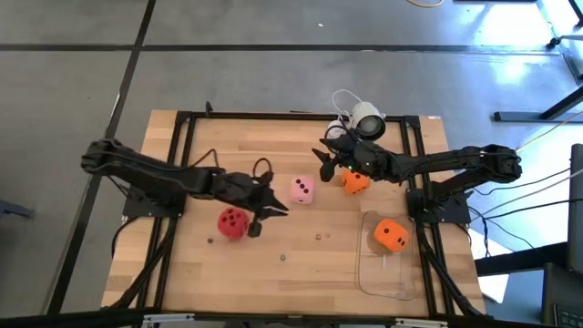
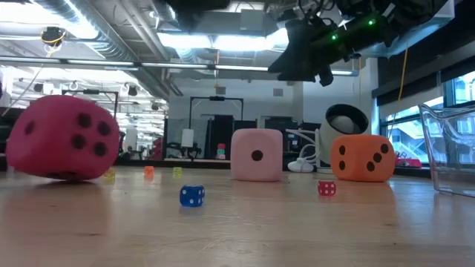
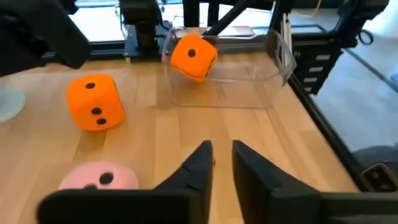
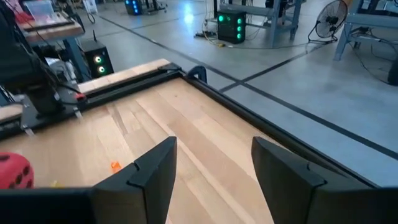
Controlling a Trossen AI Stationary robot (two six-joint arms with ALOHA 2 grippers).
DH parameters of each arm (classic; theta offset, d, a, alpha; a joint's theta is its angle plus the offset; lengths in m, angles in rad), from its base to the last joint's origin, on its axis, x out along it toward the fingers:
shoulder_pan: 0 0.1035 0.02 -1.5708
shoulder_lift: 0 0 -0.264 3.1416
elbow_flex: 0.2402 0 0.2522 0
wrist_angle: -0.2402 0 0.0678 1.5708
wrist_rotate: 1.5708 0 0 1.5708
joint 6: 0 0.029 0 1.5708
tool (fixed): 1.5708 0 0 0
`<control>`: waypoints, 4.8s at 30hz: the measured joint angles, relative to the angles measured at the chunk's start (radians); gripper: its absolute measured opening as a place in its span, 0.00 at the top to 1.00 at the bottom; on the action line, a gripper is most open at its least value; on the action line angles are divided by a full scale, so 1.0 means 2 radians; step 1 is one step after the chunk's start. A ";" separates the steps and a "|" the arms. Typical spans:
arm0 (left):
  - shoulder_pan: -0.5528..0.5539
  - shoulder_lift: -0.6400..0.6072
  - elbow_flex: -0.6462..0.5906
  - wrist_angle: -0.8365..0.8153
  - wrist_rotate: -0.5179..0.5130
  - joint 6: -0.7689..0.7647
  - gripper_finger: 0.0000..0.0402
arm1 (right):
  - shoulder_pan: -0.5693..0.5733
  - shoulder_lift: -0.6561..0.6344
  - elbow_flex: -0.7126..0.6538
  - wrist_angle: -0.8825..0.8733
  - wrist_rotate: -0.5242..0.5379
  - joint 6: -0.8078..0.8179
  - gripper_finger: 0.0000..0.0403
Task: Pick & Place Dice
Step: Put the large red die into the transparent container
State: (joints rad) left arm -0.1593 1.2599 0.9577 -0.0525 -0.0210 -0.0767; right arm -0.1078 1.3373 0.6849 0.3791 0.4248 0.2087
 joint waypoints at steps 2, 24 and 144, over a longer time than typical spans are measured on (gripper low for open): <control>-0.011 -0.026 0.000 -0.029 -0.026 -0.025 0.78 | 0.000 0.000 0.000 -0.004 0.000 -0.008 0.48; -0.078 -0.104 0.000 -0.235 -0.020 -0.322 0.40 | 0.000 0.000 0.000 -0.015 0.000 -0.017 0.48; 0.014 0.192 -0.070 0.482 0.023 0.012 0.90 | -0.008 -0.127 0.194 -0.028 -0.169 0.005 0.48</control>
State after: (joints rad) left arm -0.1306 1.6432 0.8183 0.9112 0.0247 -0.0522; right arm -0.1242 1.0824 1.0737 0.3225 0.0868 0.2180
